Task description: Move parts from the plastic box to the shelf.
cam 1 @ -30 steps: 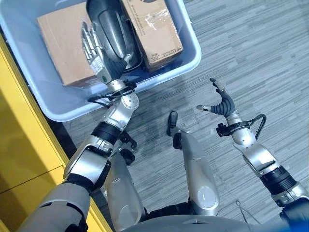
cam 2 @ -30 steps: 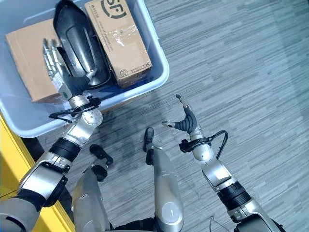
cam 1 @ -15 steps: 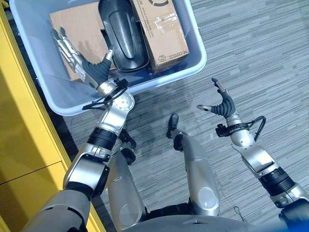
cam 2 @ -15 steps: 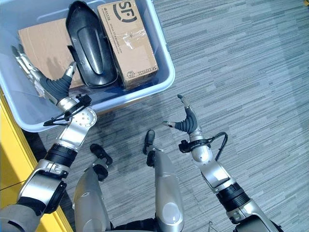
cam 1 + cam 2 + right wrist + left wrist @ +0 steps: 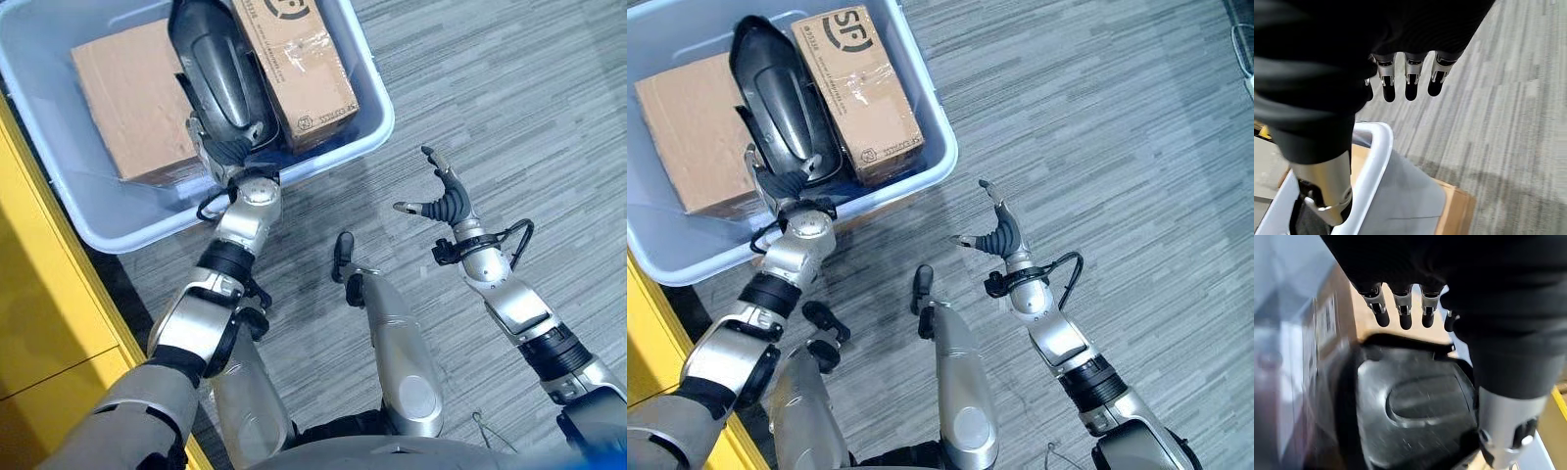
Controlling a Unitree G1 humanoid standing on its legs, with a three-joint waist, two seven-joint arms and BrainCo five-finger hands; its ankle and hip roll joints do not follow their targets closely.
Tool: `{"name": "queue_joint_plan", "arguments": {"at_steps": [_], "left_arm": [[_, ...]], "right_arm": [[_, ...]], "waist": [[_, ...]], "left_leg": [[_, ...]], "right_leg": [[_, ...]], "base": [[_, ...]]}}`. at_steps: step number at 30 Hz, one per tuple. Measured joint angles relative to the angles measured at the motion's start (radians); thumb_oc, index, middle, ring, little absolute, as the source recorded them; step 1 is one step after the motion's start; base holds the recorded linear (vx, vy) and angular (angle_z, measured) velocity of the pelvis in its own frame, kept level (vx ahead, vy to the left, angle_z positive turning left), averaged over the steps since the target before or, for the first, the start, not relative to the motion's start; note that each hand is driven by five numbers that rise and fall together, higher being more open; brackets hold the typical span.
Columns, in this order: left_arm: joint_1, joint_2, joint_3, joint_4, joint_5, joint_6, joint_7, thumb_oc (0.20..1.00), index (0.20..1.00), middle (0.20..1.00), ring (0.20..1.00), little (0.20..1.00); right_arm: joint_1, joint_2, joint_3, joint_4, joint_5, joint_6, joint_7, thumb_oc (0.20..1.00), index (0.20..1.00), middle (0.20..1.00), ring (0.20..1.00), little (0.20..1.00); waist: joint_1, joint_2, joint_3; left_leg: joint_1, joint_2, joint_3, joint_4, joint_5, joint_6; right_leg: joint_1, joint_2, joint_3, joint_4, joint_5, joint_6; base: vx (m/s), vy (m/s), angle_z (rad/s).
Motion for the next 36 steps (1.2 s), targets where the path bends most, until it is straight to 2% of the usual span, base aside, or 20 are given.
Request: {"name": "queue_joint_plan", "arguments": {"at_steps": [6,12,17,22,25,29,32,36], "left_arm": [[-0.035,-0.003,0.004,0.092,-0.096,0.039,0.098,1.000,1.000,1.000,1.000,1.000],[-0.085,0.001,0.013,0.135,-0.103,0.065,0.143,1.000,1.000,1.000,1.000,1.000],[-0.127,0.014,0.037,0.176,-0.199,0.053,0.204,1.000,1.000,1.000,1.000,1.000],[-0.126,0.033,0.062,0.204,-0.213,0.038,0.307,1.000,1.000,1.000,1.000,1.000],[-0.126,0.050,0.062,0.206,-0.209,0.037,0.308,1.000,1.000,1.000,1.000,1.000],[-0.126,0.061,0.062,0.224,-0.182,0.049,0.253,1.000,1.000,1.000,1.000,1.000],[-0.128,0.063,0.059,0.227,-0.183,0.073,0.204,1.000,1.000,1.000,1.000,1.000],[-0.141,0.071,0.046,0.259,-0.153,0.148,0.165,1.000,1.000,1.000,1.000,1.000]], "right_arm": [[-0.017,0.000,0.000,0.004,0.015,0.002,-0.001,1.000,1.000,1.000,1.000,1.000],[-0.045,-0.003,0.003,0.006,0.016,0.009,-0.004,1.000,1.000,1.000,1.000,1.000],[-0.048,-0.003,0.006,0.006,0.018,0.014,-0.007,1.000,1.000,1.000,1.000,1.000],[-0.042,-0.013,0.007,0.005,0.018,0.019,-0.008,1.000,1.000,1.000,1.000,1.000],[-0.038,-0.036,0.011,0.004,0.019,0.019,-0.012,1.000,1.000,1.000,1.000,1.000],[-0.038,-0.039,0.037,0.004,0.028,0.019,-0.026,1.000,1.000,1.000,1.000,1.000],[-0.044,-0.039,0.043,0.004,0.036,0.020,-0.032,1.000,1.000,1.000,1.000,1.000],[-0.049,-0.039,0.042,0.004,0.039,0.022,-0.035,1.000,1.000,1.000,1.000,1.000]], "waist": [[-0.005,0.000,0.000],[-0.005,0.000,0.000],[-0.006,-0.002,-0.001],[-0.008,-0.002,-0.001],[-0.009,-0.002,-0.001],[-0.009,-0.001,-0.001],[-0.010,-0.002,-0.001],[-0.009,-0.006,-0.004]], "left_leg": [[-0.001,0.008,0.005,0.007,-0.010,-0.014],[-0.018,0.018,0.001,0.033,-0.020,-0.014],[-0.031,0.022,0.001,0.047,-0.023,-0.013],[-0.040,0.024,0.000,0.052,-0.025,-0.014],[-0.050,0.025,0.000,0.054,-0.025,-0.014],[-0.059,0.029,-0.003,0.063,-0.030,-0.014],[-0.064,0.031,-0.005,0.077,-0.040,-0.010],[-0.075,0.033,-0.008,0.087,-0.044,-0.010]], "right_leg": [[-0.007,0.006,0.003,0.007,0.000,-0.012],[-0.020,0.006,0.003,0.021,-0.006,-0.018],[-0.041,0.006,0.013,0.039,-0.016,-0.011],[-0.054,0.006,0.016,0.050,-0.020,-0.015],[-0.063,0.006,0.016,0.052,-0.016,-0.020],[-0.066,0.006,0.011,0.053,-0.016,-0.021],[-0.067,0.003,0.010,0.058,-0.017,-0.020],[-0.082,0.001,0.016,0.070,-0.030,-0.014]], "base": [[0.02,-0.002,-0.05],[0.00,-0.003,-0.01],[0.00,0.000,-0.01],[0.01,-0.001,-0.02],[0.00,0.000,0.00],[0.00,0.001,0.01],[0.00,0.000,0.00],[0.00,0.000,0.00]]}}
